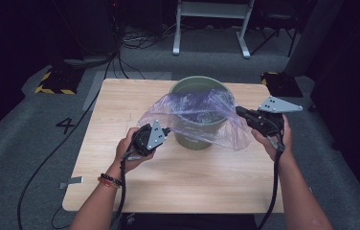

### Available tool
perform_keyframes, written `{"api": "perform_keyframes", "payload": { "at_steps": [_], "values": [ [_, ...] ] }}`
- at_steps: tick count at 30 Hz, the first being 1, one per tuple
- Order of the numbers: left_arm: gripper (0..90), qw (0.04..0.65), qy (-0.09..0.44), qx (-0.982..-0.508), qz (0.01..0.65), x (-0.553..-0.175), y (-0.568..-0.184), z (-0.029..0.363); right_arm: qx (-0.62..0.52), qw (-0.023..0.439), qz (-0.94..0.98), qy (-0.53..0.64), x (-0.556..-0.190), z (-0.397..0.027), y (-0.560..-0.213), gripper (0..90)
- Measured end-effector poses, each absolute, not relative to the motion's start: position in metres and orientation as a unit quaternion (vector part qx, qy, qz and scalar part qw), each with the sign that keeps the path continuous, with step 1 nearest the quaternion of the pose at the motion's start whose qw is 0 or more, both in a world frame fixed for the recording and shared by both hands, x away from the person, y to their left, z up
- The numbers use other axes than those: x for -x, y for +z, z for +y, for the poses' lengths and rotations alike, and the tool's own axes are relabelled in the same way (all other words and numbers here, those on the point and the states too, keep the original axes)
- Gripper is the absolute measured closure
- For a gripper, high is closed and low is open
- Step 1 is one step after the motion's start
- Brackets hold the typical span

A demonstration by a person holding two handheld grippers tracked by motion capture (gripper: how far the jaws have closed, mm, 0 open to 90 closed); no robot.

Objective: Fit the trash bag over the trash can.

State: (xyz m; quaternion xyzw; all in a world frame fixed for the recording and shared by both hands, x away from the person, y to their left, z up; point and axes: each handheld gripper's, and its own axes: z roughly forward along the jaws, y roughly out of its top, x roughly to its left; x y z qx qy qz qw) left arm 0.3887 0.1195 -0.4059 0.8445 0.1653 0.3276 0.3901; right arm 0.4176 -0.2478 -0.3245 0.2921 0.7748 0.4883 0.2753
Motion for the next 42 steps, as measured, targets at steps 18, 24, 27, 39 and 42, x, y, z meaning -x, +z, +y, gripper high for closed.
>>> {"api": "perform_keyframes", "payload": {
  "at_steps": [18, 24, 27, 39, 42],
  "values": [
    [90.0, 0.395, 0.295, -0.853, 0.173, -0.389, -0.425, 0.126, -0.348, 0.279, 0.744, 0.497, -0.443, -0.264, -0.345, 54.7],
    [90.0, 0.393, 0.292, -0.854, 0.174, -0.387, -0.424, 0.124, -0.287, 0.299, 0.739, 0.531, -0.409, -0.268, -0.325, 35.6],
    [90.0, 0.396, 0.288, -0.854, 0.175, -0.387, -0.424, 0.123, -0.25, 0.294, 0.742, 0.548, -0.395, -0.269, -0.317, 33.4],
    [90.0, 0.411, 0.274, -0.851, 0.18, -0.391, -0.422, 0.124, -0.15, 0.304, 0.817, 0.466, -0.382, -0.23, -0.346, 32.7],
    [90.0, 0.408, 0.277, -0.852, 0.179, -0.393, -0.421, 0.125, -0.161, 0.327, 0.821, 0.439, -0.391, -0.225, -0.348, 61.7]
  ]
}}
